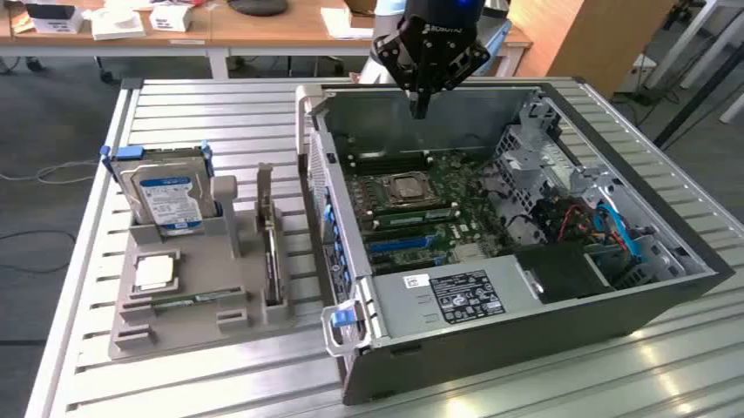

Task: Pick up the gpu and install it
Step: 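Reach for the gpu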

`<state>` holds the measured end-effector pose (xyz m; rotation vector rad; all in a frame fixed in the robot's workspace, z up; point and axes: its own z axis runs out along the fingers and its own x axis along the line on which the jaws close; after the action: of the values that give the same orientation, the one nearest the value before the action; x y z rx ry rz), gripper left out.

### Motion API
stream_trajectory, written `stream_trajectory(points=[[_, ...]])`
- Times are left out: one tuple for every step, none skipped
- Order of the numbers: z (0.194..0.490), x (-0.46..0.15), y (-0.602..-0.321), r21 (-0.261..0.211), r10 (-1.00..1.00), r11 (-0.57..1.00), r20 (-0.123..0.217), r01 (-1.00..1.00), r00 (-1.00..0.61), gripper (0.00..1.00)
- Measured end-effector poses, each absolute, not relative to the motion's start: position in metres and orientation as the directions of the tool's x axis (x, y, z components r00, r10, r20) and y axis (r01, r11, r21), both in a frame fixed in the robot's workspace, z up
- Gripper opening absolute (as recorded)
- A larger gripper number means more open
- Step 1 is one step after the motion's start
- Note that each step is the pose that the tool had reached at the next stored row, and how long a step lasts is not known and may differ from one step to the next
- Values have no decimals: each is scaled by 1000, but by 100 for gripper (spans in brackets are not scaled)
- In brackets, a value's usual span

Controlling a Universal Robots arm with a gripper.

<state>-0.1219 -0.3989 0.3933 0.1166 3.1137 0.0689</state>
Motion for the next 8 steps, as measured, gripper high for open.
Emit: stream_trajectory(points=[[393,-122,-399,45,75,996,-23,74,-997,11],[393,-122,-399,45,75,996,-23,74,-997,11],[393,-122,-399,45,75,996,-23,74,-997,11],[393,-122,-399,45,75,996,-23,74,-997,11],[393,-122,-399,45,75,996,-23,74,-997,11],[393,-122,-399,45,75,996,-23,74,-997,11],[393,-122,-399,45,75,996,-23,74,-997,11],[393,-122,-399,45,75,996,-23,74,-997,11]])
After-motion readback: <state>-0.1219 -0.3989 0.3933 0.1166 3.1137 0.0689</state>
